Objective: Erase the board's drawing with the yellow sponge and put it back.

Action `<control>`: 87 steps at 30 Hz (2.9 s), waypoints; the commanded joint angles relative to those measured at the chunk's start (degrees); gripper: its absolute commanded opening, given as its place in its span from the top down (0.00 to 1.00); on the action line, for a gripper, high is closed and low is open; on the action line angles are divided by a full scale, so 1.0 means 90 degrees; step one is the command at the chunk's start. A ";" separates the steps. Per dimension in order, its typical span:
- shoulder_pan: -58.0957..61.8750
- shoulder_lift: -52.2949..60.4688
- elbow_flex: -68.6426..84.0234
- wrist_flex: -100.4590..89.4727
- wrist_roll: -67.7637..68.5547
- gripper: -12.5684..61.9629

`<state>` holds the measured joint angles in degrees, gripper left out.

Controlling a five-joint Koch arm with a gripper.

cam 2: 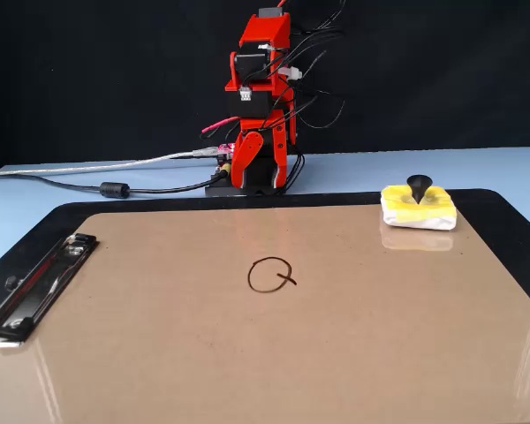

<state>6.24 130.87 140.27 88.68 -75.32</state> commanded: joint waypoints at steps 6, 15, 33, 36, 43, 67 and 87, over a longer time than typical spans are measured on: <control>0.0088 0.0420 0.0137 0.0615 0.0068 0.37; 0.0029 0.0430 -0.0645 0.0576 0.0059 0.38; -0.7324 -0.0332 -0.0332 -0.8848 -0.2432 0.39; -0.7520 -0.0859 0.0391 -1.0791 -0.2422 0.39; -0.7656 -0.2197 0.0537 -1.1406 -0.2354 0.39; -0.7637 -0.3369 0.0586 -1.2236 -0.1973 0.46; -0.5488 0.0439 -0.0273 -0.6357 -0.2109 0.94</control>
<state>-44.21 132.01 142.21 23.47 -92.72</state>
